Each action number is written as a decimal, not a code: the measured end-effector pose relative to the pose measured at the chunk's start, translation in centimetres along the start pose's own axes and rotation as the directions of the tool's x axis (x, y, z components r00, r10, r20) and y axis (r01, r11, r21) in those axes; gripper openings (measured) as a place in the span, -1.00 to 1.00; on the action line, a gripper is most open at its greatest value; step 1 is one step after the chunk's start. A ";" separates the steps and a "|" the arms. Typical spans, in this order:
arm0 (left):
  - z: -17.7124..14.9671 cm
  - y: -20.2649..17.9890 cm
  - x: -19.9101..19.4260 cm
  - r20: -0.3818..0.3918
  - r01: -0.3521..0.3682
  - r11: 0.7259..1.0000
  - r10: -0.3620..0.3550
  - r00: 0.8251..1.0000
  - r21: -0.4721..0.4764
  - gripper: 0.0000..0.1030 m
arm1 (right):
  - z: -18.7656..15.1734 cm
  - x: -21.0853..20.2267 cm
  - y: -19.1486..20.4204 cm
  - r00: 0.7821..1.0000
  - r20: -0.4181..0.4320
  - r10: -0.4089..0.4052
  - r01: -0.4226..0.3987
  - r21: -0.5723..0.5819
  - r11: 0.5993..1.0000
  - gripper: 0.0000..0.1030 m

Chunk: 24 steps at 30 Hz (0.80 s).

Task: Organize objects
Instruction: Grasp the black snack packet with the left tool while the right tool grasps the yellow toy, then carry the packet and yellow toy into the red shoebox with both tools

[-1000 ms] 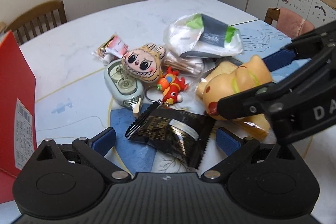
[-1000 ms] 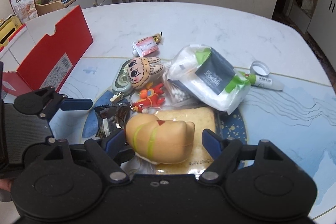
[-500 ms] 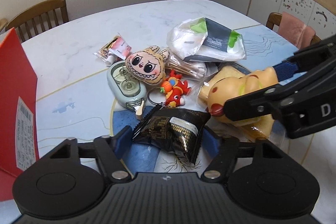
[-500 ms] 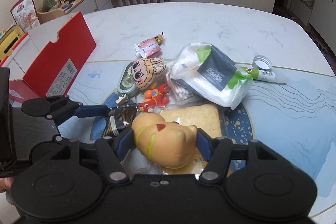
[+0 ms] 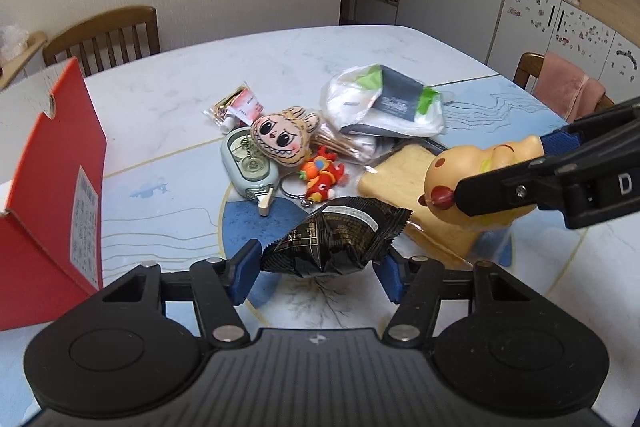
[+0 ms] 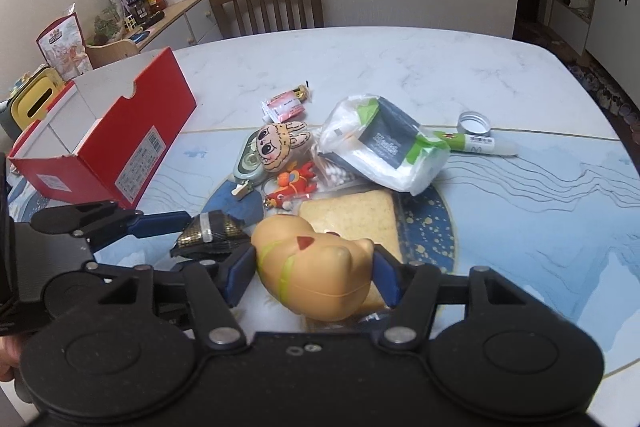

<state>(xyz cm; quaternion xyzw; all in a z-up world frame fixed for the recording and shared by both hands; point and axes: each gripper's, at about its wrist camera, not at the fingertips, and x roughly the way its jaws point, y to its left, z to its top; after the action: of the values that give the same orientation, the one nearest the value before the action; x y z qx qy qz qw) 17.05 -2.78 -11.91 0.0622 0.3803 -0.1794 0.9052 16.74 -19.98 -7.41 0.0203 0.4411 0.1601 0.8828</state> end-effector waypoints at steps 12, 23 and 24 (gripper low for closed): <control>-0.5 -2.8 -7.2 0.090 -0.021 0.995 0.030 0.995 -0.097 0.06 | -1.0 -5.2 -0.9 0.998 0.055 0.035 -0.034 -0.024 0.999 0.18; 1.3 -1.7 -13.7 0.185 -0.045 0.990 0.070 0.980 -0.135 0.06 | 1.6 -8.6 2.6 0.986 0.127 0.106 -0.091 -0.115 0.989 0.18; 1.4 -1.1 -14.1 0.189 -0.045 0.989 0.071 0.979 -0.139 0.06 | 2.0 -8.7 3.2 0.984 0.133 0.115 -0.099 -0.124 0.987 0.18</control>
<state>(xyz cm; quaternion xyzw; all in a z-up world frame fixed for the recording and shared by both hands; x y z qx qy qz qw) 8.44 -0.23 -0.92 -0.0053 0.2995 -0.1323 0.9449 12.60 -19.35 1.07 0.0036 0.3661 0.2310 0.9014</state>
